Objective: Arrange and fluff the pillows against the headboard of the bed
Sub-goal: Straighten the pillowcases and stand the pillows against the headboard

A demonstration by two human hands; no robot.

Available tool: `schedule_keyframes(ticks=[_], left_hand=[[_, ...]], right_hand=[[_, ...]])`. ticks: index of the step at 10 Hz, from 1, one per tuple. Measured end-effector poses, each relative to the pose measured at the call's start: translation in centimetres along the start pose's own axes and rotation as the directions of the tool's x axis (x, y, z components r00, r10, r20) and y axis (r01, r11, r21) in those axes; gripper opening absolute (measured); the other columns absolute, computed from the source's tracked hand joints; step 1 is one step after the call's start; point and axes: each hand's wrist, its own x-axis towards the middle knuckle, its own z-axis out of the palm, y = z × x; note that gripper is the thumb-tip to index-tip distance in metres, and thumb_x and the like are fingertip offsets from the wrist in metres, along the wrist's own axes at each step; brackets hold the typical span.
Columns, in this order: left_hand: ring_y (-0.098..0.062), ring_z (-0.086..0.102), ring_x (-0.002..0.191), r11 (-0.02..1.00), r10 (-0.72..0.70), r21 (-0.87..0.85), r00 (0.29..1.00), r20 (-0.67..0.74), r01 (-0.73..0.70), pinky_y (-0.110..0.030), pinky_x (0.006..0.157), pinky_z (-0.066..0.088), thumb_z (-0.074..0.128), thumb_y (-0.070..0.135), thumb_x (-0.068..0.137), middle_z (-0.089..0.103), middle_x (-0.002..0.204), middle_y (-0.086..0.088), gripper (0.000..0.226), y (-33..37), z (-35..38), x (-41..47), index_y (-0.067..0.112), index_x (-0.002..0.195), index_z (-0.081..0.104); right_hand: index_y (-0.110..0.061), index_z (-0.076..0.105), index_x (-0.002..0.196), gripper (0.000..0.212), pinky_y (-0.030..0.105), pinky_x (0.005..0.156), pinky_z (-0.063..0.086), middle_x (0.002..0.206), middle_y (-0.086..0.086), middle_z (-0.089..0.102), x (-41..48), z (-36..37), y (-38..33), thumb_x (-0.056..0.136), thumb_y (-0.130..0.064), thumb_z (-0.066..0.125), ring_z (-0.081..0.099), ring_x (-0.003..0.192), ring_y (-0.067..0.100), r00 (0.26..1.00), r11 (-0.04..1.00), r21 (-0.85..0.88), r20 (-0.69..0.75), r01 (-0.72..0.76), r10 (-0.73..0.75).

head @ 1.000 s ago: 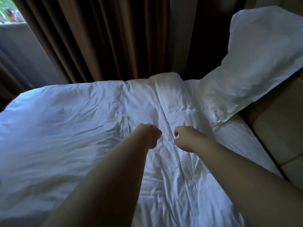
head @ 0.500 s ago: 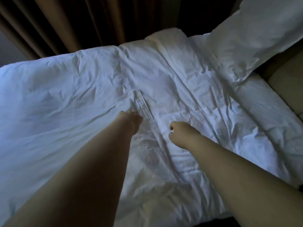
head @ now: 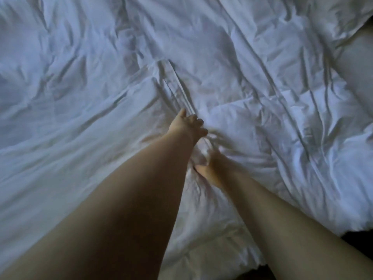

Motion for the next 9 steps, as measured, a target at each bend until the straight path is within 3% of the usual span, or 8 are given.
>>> schedule_keyframes(ticks=[1, 2, 3, 4, 5, 6, 7, 9], left_hand=[[-0.018, 0.019, 0.145, 0.997, 0.076, -0.006, 0.996, 0.039, -0.076, -0.047, 0.116, 0.014, 0.05, 0.041, 0.096, 0.022, 0.157, 0.005, 0.059, 0.5, 0.7, 1.2, 0.041, 0.148, 0.022], [-0.02, 0.024, 0.145, 0.99, 0.124, 0.06, 0.99, 0.071, -0.128, -0.043, 0.118, 0.013, 0.04, 0.035, 0.102, 0.028, 0.157, 0.0, 0.052, 0.7, 0.1, 1.0, 0.027, 0.151, 0.026], [-0.023, 0.046, 0.131, 0.98, 0.133, 0.128, 0.981, 0.14, -0.151, -0.036, 0.108, 0.038, 0.048, 0.029, 0.1, 0.052, 0.139, -0.004, 0.036, 0.2, -0.8, -0.1, 0.014, 0.132, 0.055], [-0.018, 0.049, 0.128, 0.987, 0.141, 0.053, 0.97, 0.199, -0.154, -0.031, 0.1, 0.042, 0.045, 0.04, 0.101, 0.054, 0.136, 0.003, 0.039, -1.0, -2.1, -2.3, 0.02, 0.133, 0.054], [-0.018, 0.047, 0.131, 0.999, 0.016, 0.03, 0.994, 0.107, -0.019, -0.039, 0.101, 0.042, 0.041, 0.047, 0.1, 0.052, 0.138, 0.004, 0.041, -2.5, -4.6, -5.6, 0.028, 0.134, 0.052], [-0.019, 0.05, 0.128, 0.994, -0.106, -0.008, 0.994, 0.02, 0.106, -0.04, 0.098, 0.043, 0.037, 0.051, 0.1, 0.054, 0.135, 0.001, 0.043, -4.1, -8.9, -9.3, 0.026, 0.13, 0.054], [-0.019, 0.056, 0.12, 0.981, -0.193, -0.031, 0.969, -0.157, 0.191, -0.034, 0.088, 0.042, 0.032, 0.051, 0.1, 0.06, 0.125, 0.002, 0.044, -4.9, -14.6, -13.7, 0.024, 0.123, 0.058], [-0.021, 0.061, 0.111, 0.97, -0.217, -0.03, 0.811, -0.544, 0.239, -0.033, 0.084, 0.044, 0.034, 0.044, 0.101, 0.066, 0.114, 0.0, 0.037, -2.5, -26.5, -21.9, 0.022, 0.112, 0.061]], right_hand=[[-0.015, 0.048, 0.13, 0.059, 0.037, 0.066, 0.039, 0.078, 0.003, 0.052, 0.2, 1.6, -0.3, 0.082, -0.048, 0.061, 0.053, 0.077, 0.026, 0.993, 0.998, 0.026, -0.1, 0.062, -0.06], [-0.004, 0.069, 0.106, 0.031, 0.043, 0.076, 0.05, 0.091, 0.02, 0.069, 0.2, 2.5, -0.8, 0.084, -0.01, 0.048, 0.067, 0.081, 0.036, 0.996, 0.987, -0.147, -0.04, 0.07, -0.077], [0.005, 0.064, 0.111, 0.041, 0.052, 0.08, 0.052, 0.11, 0.031, 0.065, 0.2, 4.3, -0.1, 0.085, 0.003, 0.033, 0.064, 0.097, 0.045, 0.964, 0.945, -0.198, 0.005, 0.262, -0.266], [-0.006, 0.045, 0.134, 0.038, 0.036, 0.102, 0.039, 0.131, 0.014, 0.055, -2.3, 1.9, -2.2, 0.098, -0.01, 0.032, 0.053, 0.121, 0.03, 0.948, 0.973, -0.079, -0.217, 0.219, -0.231], [-0.006, 0.053, 0.125, 0.035, 0.035, 0.098, 0.043, 0.123, 0.014, 0.059, -5.3, -1.4, -4.2, 0.098, -0.009, 0.031, 0.057, 0.115, 0.03, 0.93, 0.976, 0.07, -0.324, 0.206, -0.173], [-0.005, 0.061, 0.107, 0.034, 0.038, 0.089, 0.049, 0.11, 0.016, 0.066, -9.0, -6.2, -6.7, 0.098, -0.026, 0.036, 0.062, 0.106, 0.033, 0.9, 0.938, 0.219, -0.404, 0.268, -0.162], [-0.004, 0.057, 0.106, 0.03, 0.036, 0.083, 0.046, 0.109, 0.016, 0.064, -13.3, -12.5, -7.9, 0.097, -0.024, 0.036, 0.06, 0.103, 0.034, 0.835, 0.932, 0.112, -0.489, 0.345, -0.251], [-0.003, 0.057, 0.109, 0.029, 0.036, 0.08, 0.046, 0.113, 0.018, 0.063, -23.6, -25.0, -6.7, 0.099, -0.023, 0.038, 0.06, 0.104, 0.036, 0.68, 0.944, -0.114, -0.667, 0.31, -0.304]])
